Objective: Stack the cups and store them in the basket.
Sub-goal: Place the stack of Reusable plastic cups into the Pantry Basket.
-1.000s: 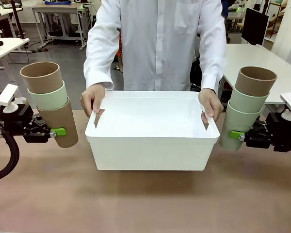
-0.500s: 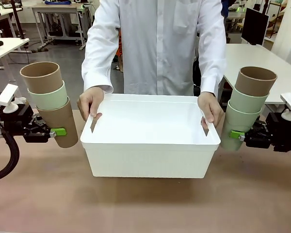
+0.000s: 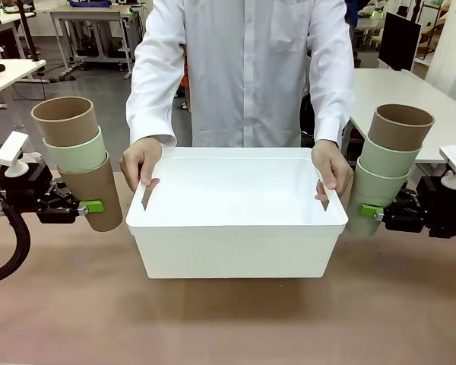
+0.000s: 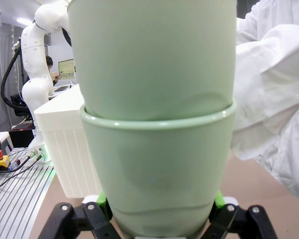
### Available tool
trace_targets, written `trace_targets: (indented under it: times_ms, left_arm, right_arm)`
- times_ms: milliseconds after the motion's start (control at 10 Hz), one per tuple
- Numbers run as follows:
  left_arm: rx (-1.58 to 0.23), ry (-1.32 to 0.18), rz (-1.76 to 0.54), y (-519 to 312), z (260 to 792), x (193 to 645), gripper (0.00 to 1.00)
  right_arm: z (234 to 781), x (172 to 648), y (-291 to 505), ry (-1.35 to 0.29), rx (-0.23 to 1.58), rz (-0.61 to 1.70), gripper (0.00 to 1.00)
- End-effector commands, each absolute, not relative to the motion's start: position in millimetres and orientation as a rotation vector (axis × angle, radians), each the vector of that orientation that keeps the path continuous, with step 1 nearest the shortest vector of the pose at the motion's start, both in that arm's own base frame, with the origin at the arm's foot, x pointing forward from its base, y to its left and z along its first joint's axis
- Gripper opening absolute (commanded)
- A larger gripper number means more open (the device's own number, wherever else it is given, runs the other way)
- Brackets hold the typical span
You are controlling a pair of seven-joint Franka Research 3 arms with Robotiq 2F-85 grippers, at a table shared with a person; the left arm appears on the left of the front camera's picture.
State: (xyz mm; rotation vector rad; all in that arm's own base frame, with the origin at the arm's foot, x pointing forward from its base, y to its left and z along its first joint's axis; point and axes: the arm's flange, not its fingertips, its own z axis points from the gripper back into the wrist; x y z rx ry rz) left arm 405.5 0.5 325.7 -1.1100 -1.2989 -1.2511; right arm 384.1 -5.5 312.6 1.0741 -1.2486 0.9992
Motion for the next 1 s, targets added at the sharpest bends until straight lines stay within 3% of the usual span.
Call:
trace_targets:
  times_ms: [0,900]
  left_arm:
    - [-1.107,-1.322,-1.246,-1.9,330.1,406.1,0.85]
    - [-1.107,-1.322,-1.246,-1.9,330.1,406.1,0.85]
  right_arm:
    - [316.9,385.2,-3.5,-1.255,1.065,1.007,0.85]
    - [316.9,385.2,-3.5,-1.255,1.065,1.007,0.85]
